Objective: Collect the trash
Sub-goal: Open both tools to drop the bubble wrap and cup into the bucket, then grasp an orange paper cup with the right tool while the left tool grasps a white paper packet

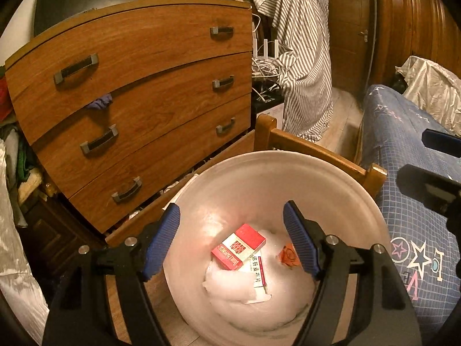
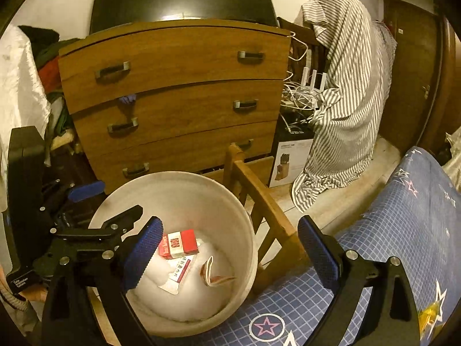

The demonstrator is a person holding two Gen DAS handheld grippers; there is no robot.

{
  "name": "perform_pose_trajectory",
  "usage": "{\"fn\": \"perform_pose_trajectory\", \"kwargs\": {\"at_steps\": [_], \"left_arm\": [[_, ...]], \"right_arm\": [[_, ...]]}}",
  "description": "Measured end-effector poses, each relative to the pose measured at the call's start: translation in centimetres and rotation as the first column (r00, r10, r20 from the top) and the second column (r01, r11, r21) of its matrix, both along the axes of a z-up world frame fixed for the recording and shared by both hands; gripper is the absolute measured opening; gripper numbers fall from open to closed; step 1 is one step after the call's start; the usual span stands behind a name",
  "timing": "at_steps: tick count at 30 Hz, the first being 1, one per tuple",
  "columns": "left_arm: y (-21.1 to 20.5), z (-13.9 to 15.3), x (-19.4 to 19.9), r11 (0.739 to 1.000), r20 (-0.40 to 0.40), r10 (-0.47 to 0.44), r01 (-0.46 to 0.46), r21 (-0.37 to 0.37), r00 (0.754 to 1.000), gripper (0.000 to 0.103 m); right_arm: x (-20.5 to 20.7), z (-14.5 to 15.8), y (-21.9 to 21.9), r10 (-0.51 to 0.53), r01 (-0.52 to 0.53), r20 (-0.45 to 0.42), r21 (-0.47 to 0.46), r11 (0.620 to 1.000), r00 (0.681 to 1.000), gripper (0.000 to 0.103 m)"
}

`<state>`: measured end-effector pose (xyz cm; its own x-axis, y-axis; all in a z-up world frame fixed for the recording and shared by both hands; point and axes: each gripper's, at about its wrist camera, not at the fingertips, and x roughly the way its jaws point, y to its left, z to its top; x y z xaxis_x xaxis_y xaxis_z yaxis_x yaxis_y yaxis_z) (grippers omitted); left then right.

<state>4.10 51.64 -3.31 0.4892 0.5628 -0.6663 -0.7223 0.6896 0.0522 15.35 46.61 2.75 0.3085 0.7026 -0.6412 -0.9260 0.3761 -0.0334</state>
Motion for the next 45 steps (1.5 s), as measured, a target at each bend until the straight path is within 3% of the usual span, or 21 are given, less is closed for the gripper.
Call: {"fn": "perform_pose_trajectory", "kwargs": {"at_steps": [8,13,20,23,31,35,41,45], "left_arm": [[-1.2,0.5,-0.3,1.0,0.007,0.021,-0.021,0.022,1.0,0.071],[-3.9,1.4,0.0,0.999,0.032,0.003,-0.004,0.044,0.999,0.071],[-12.0,2.6,2.3,0.992,0.108,-0.116,0.109,0.069,0.987,0.072],[-15.4,2.6,3.7,0.984,0.129,-0.171,0.162,0.072,0.977,0.077],[-25.4,1.2,7.8,0.932,0.09,-0.361,0.356,0.064,0.928,0.08],[-29.6,0.3,9.5,0.902,0.071,-0.432,0.429,0.059,0.899,0.08],[-36.0,-0.2,12.1,0.843,0.066,-0.538,0.535,0.05,0.841,0.08],[-39.8,-1.0,13.5,0.793,0.057,-0.609,0.608,0.03,0.791,0.08]], "right_arm": [[-0.4,1.3,-5.2,-0.077,0.071,0.078,0.081,0.994,0.994,0.094],[-0.5,2.5,-11.5,-0.202,0.172,0.146,0.195,0.966,0.968,0.094],[-1.5,2.5,-23.1,-0.425,0.326,0.283,0.337,0.883,0.86,0.094],[-1.0,1.9,-28.5,-0.502,0.395,0.294,0.353,0.848,0.814,0.094],[2.0,-1.1,-44.0,-0.685,0.612,0.2,0.325,0.721,0.7,0.094],[3.4,-2.3,-52.4,-0.769,0.707,0.134,0.319,0.63,0.625,0.094],[5.3,-4.5,-63.4,-0.846,0.808,-0.013,0.302,0.505,0.534,0.094],[8.8,-7.0,-68.9,-0.865,0.869,-0.165,0.246,0.429,0.474,0.094]]}}
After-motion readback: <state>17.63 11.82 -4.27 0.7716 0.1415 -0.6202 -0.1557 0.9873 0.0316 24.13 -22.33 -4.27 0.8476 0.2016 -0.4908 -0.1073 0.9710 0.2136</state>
